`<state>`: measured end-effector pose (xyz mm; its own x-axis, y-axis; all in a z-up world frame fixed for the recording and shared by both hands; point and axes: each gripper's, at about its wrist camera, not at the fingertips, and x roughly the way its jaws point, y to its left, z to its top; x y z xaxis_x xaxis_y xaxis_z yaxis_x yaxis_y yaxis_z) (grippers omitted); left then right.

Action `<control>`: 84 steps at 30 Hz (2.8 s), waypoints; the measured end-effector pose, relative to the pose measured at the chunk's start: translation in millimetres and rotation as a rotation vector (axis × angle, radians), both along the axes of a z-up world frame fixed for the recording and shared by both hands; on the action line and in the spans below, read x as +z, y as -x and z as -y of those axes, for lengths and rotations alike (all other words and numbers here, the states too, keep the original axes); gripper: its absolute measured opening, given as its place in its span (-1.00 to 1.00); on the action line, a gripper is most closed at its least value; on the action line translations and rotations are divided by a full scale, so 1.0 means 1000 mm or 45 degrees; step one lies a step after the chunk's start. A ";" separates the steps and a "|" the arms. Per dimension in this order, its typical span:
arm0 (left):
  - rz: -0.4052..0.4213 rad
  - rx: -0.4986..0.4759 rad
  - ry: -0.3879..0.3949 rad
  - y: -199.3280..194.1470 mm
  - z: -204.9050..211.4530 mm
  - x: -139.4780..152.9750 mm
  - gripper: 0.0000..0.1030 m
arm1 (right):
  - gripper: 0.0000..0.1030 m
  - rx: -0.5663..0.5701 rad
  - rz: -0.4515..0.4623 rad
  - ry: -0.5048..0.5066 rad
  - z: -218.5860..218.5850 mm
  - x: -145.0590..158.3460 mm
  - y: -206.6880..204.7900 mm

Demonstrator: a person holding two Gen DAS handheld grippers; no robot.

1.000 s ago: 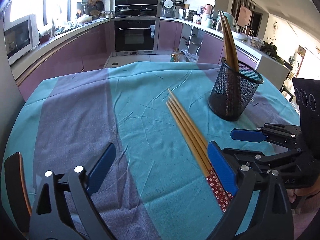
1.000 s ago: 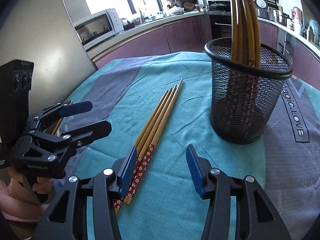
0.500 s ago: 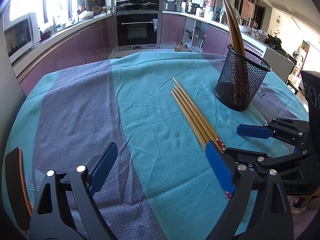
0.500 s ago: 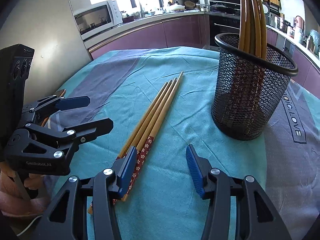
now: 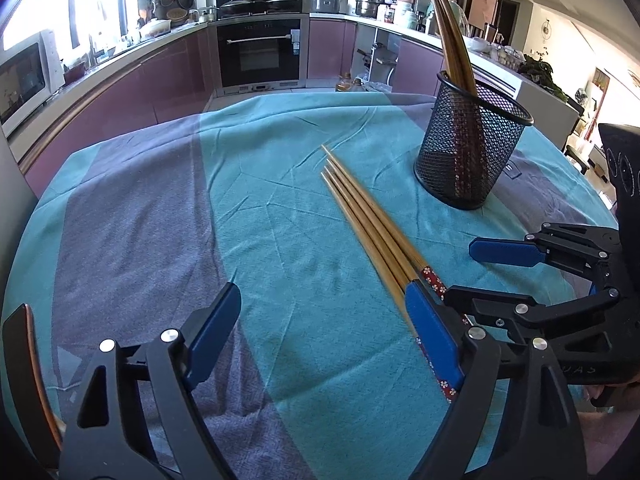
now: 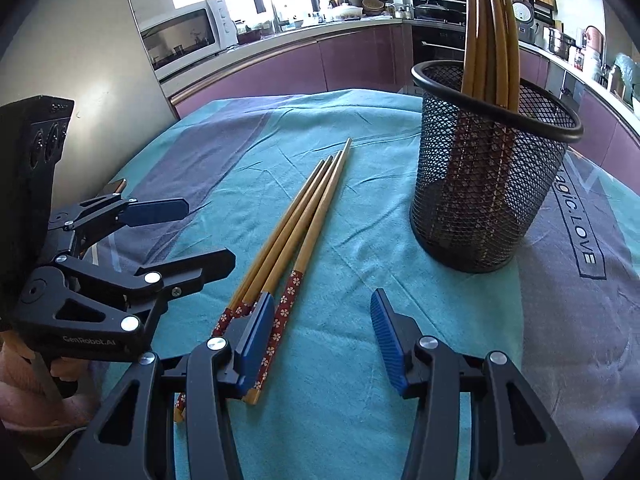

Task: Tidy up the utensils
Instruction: 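Close the left tool on a loose chopstick while the right tool grasps another, then lift the chopsticks off the cloth with both tools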

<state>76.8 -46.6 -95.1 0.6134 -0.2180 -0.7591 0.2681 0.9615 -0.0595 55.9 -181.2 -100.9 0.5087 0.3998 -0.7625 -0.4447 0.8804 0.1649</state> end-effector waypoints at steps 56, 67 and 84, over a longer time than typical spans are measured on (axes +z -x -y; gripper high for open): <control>-0.105 -0.013 0.078 -0.044 0.012 -0.014 -0.77 | -0.81 -0.045 -0.015 -0.037 -0.011 -0.001 -0.041; -0.110 0.032 0.147 -0.036 0.002 -0.013 -0.85 | -0.89 -0.079 -0.012 -0.140 0.005 0.005 -0.033; -0.123 -0.041 0.125 -0.025 0.009 -0.015 -0.85 | -0.88 0.042 -0.056 -0.103 -0.003 0.001 -0.021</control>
